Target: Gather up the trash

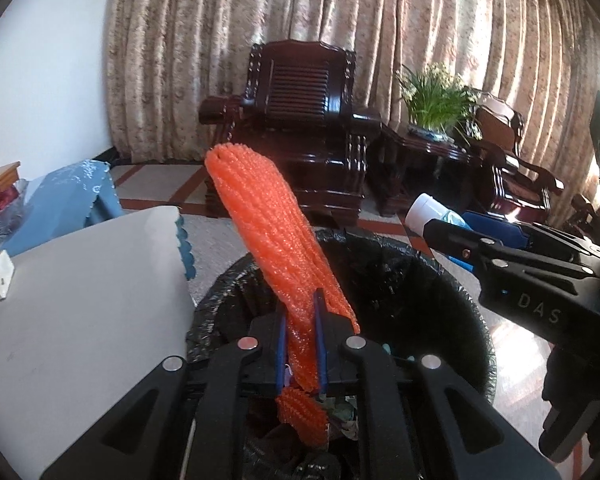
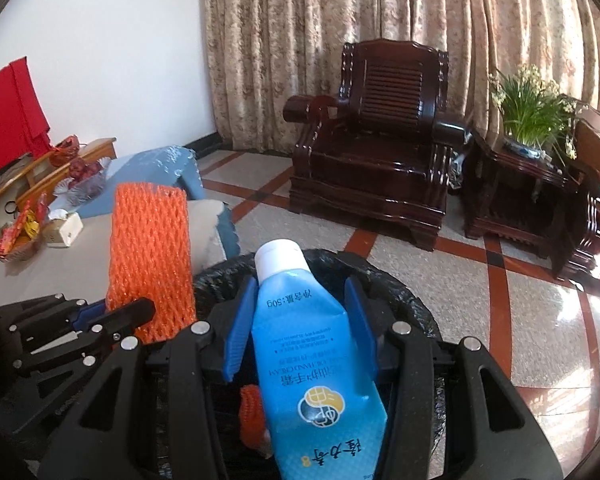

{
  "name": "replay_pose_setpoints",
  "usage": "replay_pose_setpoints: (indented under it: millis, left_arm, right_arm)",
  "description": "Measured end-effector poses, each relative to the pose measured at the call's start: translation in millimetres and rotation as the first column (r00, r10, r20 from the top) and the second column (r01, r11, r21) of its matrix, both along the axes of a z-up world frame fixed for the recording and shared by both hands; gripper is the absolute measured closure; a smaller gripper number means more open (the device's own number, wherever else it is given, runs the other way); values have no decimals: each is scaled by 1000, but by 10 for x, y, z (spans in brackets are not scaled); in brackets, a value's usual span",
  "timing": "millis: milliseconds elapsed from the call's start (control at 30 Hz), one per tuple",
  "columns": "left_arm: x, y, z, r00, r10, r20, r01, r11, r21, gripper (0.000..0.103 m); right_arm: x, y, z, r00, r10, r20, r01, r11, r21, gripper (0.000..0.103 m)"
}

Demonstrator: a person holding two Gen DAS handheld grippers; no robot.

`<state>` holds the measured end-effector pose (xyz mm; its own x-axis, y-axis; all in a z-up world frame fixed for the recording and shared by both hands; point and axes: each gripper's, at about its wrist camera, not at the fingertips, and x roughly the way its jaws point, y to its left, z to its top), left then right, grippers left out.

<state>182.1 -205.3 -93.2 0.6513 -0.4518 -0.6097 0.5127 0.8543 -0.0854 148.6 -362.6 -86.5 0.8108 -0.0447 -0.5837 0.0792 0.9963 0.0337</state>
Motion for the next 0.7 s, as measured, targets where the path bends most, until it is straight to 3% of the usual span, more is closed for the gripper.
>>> replay_pose_setpoints:
  millis: [33,67,133,200,267,367,567,700]
  left_arm:
    - [14,-3,-17,1000,-4,-5,4,1000,0,85]
    - [58,-7,-23,1000,-7,-12,7,1000,-1,73]
    - [62,20,-32,1000,1,-12,-1,1000,-2,52]
    - [58,58,-33,1000,6,-12,-6,1000,-10,48]
    - [70,120,-35,1000,17,-22,-18,1000,-16,31]
    - [53,238,-4,999,43,-20,-43,999,-24,25]
    - [-66,484,124,994,105,-2,-105,994,-43,12]
    - [-166,671,241,989,148,2,-148,988,-48,10]
  right_arm:
    - [25,-26,-36,1000,-4,-6,4,1000,-4,50]
    - [37,-36,-47,1000,-10,-6,10,1000,-10,44]
    - [48,-58,-71,1000,-25,-7,25,999,-22,41]
    - [25,-78,-69,999,-43,-1,43,999,-23,24]
    - [-14,-93,-45,998,-66,15,66,997,-28,11]
    - [-70,-99,-17,996,-82,23,82,996,-23,6]
    - [-179,-62,114,998,-56,39,56,998,-3,6]
    - [-285,98,235,998,-13,54,12,1000,16,5]
